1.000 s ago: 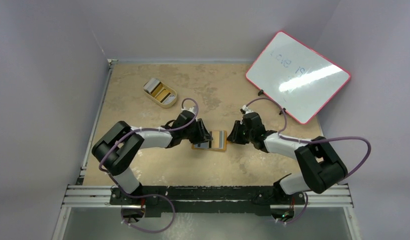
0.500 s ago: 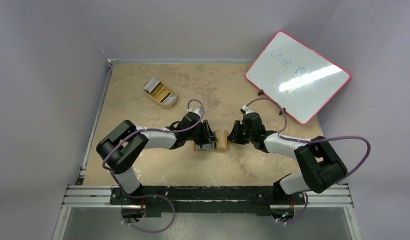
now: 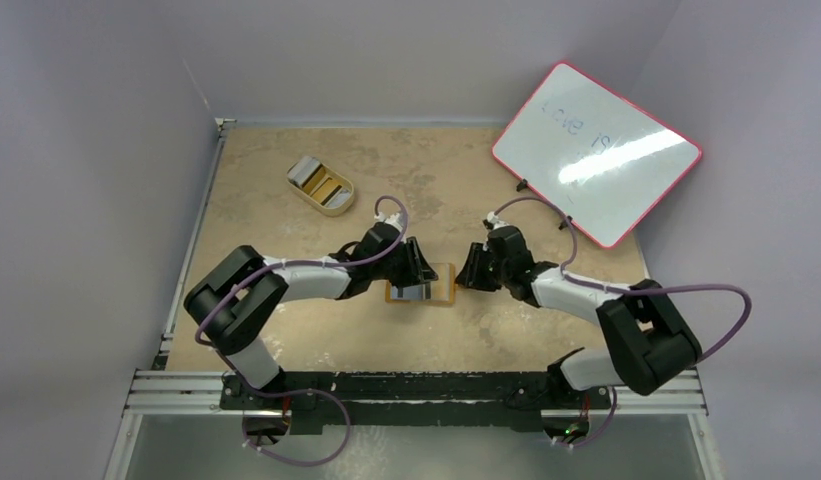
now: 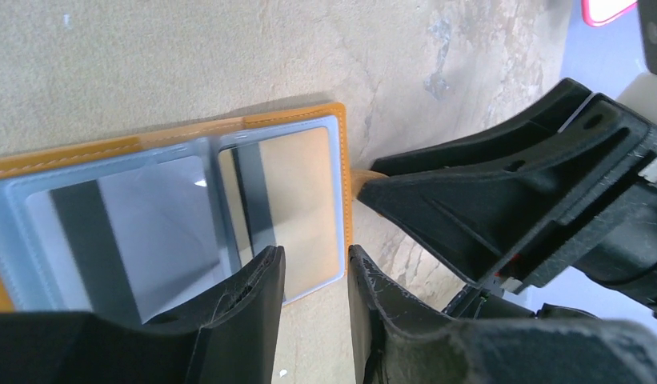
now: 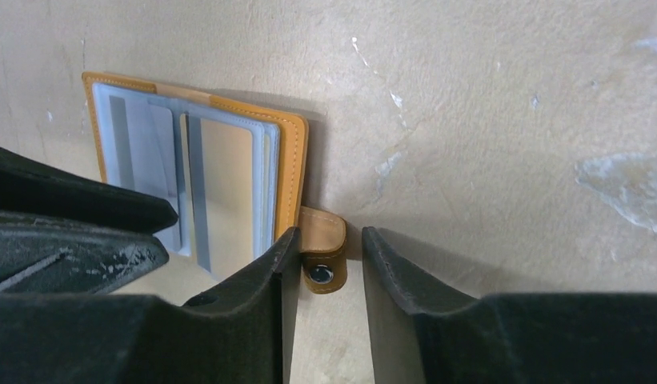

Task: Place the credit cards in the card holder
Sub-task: Insert the credit card into the card holder, then pick up the credit card from the storage box, then turn over the card slot in the card holder.

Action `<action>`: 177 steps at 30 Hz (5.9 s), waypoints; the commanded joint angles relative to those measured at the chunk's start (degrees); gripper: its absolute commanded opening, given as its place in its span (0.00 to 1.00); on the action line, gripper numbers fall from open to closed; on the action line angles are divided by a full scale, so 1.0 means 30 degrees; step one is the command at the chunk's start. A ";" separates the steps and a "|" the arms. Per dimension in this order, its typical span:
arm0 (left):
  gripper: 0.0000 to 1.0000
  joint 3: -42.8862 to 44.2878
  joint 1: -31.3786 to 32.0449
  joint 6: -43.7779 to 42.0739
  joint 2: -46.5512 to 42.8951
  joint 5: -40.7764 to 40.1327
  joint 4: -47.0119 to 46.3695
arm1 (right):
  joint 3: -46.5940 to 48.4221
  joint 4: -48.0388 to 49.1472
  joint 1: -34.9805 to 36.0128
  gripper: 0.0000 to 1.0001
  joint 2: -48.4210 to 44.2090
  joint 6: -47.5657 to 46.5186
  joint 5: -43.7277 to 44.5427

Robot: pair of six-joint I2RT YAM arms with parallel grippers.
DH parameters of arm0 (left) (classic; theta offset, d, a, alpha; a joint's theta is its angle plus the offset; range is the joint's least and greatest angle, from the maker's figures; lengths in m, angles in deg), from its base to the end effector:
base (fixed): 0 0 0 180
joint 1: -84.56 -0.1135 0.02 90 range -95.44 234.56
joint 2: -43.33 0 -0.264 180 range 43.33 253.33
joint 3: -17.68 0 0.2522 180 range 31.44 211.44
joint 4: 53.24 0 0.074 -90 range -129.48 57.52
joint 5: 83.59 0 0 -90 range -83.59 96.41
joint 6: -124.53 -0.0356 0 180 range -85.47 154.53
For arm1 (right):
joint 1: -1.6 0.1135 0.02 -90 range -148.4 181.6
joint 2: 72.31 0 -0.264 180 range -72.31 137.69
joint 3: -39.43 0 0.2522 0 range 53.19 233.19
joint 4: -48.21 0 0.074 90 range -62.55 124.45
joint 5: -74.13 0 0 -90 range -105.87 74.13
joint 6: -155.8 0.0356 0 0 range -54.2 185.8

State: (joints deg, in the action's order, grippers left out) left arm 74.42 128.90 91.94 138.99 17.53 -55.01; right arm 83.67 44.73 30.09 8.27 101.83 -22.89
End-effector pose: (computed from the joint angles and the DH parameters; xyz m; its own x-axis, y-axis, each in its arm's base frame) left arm 0.2306 -0.2349 0.1520 -0.9031 -0.2734 -0.3312 0.0647 0.6757 -0.7343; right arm 0.2299 0.1297 0.1545 -0.7822 0.2397 -0.5751 -0.1185 0.8489 0.5151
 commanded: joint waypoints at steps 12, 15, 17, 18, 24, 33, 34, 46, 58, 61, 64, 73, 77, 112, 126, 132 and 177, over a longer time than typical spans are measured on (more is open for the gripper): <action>0.63 0.6164 -0.0082 -0.7059 -0.3094 -0.7590 1.0863 | 0.1512 -0.2564 0.0072 0.52 -0.4445 -0.0800 0.0352; 0.65 0.8012 -0.0471 -0.8779 -0.3268 -1.0249 1.3212 | 0.1760 -0.2674 0.0054 0.62 -0.5137 -0.1093 0.0041; 0.66 0.9166 -0.0900 -0.9923 -0.3247 -1.1564 1.4459 | 0.1962 -0.2843 0.0054 0.68 -0.5609 -0.1238 -0.0026; 0.66 0.9681 -0.1197 -1.0565 -0.3231 -1.2681 1.4968 | 0.2067 -0.2934 0.0061 0.72 -0.5855 -0.1278 -0.0045; 0.67 1.0525 -0.5071 -1.5091 -0.2572 -1.4409 1.4233 | 0.2519 -0.3098 0.0058 0.88 -0.7062 -0.1514 -0.0023; 0.66 1.4811 -0.8136 -1.8667 0.1620 -1.3958 1.3473 | 0.2801 -0.2934 0.0054 0.88 -0.6908 -0.1943 -0.0414; 0.66 1.5191 -0.8335 -1.8927 0.2105 -1.3922 1.3468 | 0.2787 -0.2919 0.0054 0.88 -0.6907 -0.1934 -0.0500; 0.66 1.7646 -0.9623 -2.1216 0.5779 -1.4284 1.3527 | 0.2396 -0.2659 0.0054 0.87 -0.7571 -0.1952 -0.0856; 0.66 1.8574 -0.9911 -2.2134 0.8131 -1.5028 1.3045 | 0.2621 -0.2584 0.0054 0.87 -0.7276 -0.1964 -0.0859; 0.66 1.8822 -0.9950 -2.2381 0.8500 -1.5581 1.2980 | 0.2628 -0.2580 0.0054 0.87 -0.7288 -0.1962 -0.0822; 0.66 1.9028 -1.0000 -2.2709 0.8845 -1.6039 1.2913 | 0.2572 -0.2535 0.0059 0.87 -0.7241 -0.1933 -0.0901; 0.60 1.9639 -1.0195 -2.3041 0.9977 -1.6307 1.2965 | 0.2754 -0.2629 0.0054 0.87 -0.7173 -0.1907 -0.0851; 0.58 1.9863 -1.0209 -2.3296 1.0380 -1.6574 1.2938 | 0.2769 -0.2663 0.0054 0.87 -0.7114 -0.1940 -0.0823; 0.26 2.0707 -1.0151 -2.3573 1.0362 -1.7245 1.3628 | 0.2583 -0.2582 0.0054 0.87 -0.7112 -0.1911 -0.0851; 0.15 2.1567 -1.0093 -2.3047 1.0148 -1.6738 1.4650 | 0.2727 -0.2709 0.0054 0.87 -0.6982 -0.1915 -0.0940; 0.09 2.2190 -1.0035 -2.2766 1.0392 -1.6325 1.5584 | 0.3131 -0.3011 0.0070 0.87 -0.6820 -0.2099 -0.1023; 0.00 0.2361 -0.9505 -0.6283 -0.5358 0.8758 0.9652 | 0.2745 -0.1341 0.3628 0.81 -0.2645 0.1935 -0.0254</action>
State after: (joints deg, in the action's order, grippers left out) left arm 82.00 99.54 72.42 125.35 36.94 -22.26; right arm 91.10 38.35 40.60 -0.21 109.06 -24.14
